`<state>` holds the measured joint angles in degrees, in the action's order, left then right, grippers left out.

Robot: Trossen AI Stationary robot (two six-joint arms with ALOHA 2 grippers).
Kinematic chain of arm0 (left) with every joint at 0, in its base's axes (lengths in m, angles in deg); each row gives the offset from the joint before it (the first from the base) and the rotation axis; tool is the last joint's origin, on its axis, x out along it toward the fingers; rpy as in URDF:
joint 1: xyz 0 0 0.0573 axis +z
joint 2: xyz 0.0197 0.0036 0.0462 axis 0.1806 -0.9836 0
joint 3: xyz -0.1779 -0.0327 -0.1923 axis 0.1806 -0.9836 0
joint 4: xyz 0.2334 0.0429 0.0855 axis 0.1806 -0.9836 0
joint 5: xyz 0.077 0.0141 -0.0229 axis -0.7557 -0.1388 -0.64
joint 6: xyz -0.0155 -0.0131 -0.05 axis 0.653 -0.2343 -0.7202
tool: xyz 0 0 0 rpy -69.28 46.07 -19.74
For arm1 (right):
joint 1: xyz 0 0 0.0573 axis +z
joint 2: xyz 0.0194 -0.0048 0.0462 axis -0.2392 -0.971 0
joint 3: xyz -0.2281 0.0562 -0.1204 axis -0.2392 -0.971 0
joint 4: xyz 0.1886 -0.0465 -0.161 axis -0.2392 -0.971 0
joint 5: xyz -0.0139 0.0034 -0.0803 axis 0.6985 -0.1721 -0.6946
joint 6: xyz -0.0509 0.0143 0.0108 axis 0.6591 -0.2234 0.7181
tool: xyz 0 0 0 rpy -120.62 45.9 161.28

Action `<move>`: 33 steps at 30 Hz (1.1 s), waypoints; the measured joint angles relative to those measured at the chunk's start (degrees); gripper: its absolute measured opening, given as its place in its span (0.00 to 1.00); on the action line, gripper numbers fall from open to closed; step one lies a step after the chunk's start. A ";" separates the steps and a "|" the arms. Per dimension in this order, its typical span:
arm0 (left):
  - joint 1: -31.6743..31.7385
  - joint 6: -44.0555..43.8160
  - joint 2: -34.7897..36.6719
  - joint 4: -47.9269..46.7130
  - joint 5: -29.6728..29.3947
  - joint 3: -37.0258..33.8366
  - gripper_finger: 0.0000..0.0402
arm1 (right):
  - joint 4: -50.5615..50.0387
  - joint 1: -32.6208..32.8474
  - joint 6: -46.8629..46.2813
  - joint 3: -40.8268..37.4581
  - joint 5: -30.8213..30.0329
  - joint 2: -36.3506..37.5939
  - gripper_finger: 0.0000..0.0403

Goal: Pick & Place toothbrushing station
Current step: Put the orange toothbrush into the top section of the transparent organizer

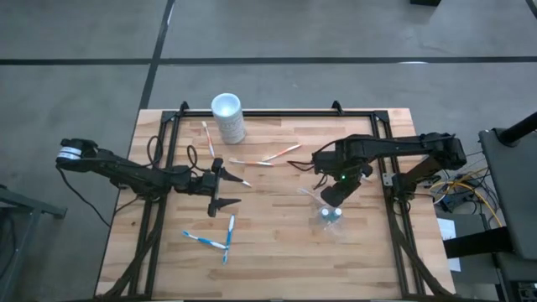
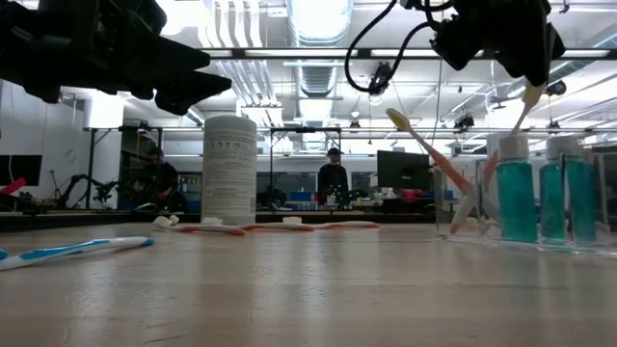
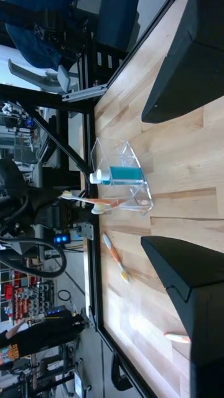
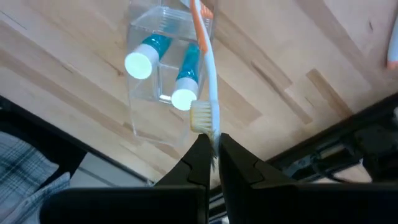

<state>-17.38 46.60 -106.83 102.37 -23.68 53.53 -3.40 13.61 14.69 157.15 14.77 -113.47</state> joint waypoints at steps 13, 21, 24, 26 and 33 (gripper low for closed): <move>0.00 -0.01 0.01 0.07 0.00 0.00 0.79 | 0.37 -1.00 -1.27 0.00 -1.32 -0.02 0.03; 0.00 0.00 0.02 0.14 0.00 0.00 0.79 | -0.44 -1.22 -1.16 0.00 -1.81 -0.02 0.10; 0.01 0.00 0.02 0.14 0.01 0.00 0.79 | -0.42 -1.22 0.04 0.00 -1.77 -0.02 0.16; 0.02 -0.02 0.00 0.13 0.02 0.00 0.79 | -0.29 -1.20 0.25 0.00 -1.72 -0.02 0.19; 0.00 0.00 0.02 0.11 0.01 0.00 0.79 | -1.32 -1.18 0.23 2.85 -4.22 0.02 0.25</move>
<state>-17.39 46.60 -106.81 102.48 -23.67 53.53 -4.72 12.43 14.92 160.00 10.55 -113.45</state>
